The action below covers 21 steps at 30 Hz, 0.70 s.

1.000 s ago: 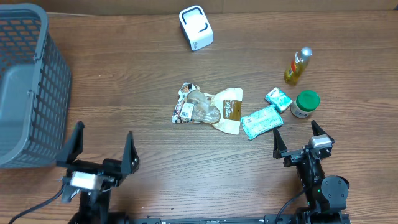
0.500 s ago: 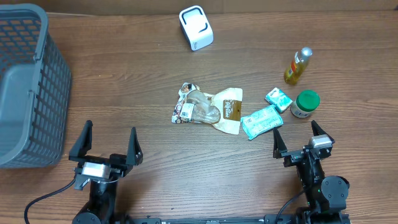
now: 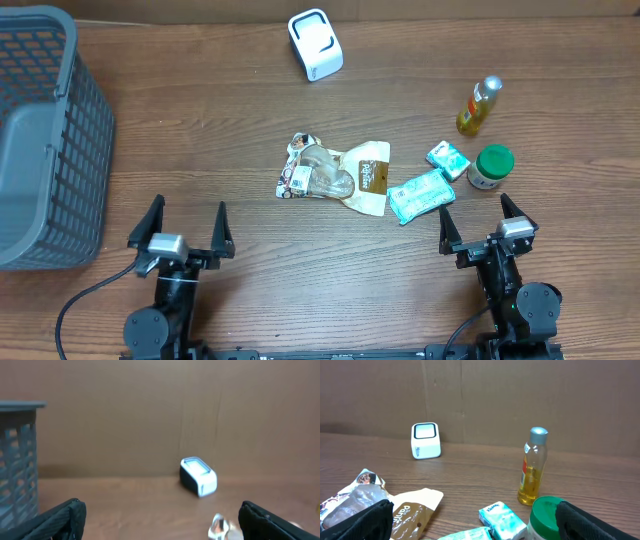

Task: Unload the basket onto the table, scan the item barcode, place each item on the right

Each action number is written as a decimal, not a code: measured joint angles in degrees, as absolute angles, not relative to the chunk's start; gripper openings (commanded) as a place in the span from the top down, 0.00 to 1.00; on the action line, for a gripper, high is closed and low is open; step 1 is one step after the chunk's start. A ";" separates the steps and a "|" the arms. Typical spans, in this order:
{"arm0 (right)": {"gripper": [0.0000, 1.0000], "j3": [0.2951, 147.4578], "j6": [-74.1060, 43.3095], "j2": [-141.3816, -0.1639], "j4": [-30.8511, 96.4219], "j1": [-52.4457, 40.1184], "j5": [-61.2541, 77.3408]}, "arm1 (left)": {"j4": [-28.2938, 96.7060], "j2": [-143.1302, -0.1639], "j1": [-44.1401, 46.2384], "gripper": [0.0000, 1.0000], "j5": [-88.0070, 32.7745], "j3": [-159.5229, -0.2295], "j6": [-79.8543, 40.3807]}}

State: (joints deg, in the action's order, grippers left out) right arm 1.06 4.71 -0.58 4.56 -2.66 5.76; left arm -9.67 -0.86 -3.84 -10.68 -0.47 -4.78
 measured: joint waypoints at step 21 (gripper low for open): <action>0.00 1.06 4.69 -0.58 4.56 -2.66 5.72 | 4.36 -0.75 -3.84 0.00 -0.23 -0.47 6.26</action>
State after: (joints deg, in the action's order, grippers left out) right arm 1.06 4.69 -0.58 4.56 -2.66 5.72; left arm 4.36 -0.75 -3.84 -0.23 -0.47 6.26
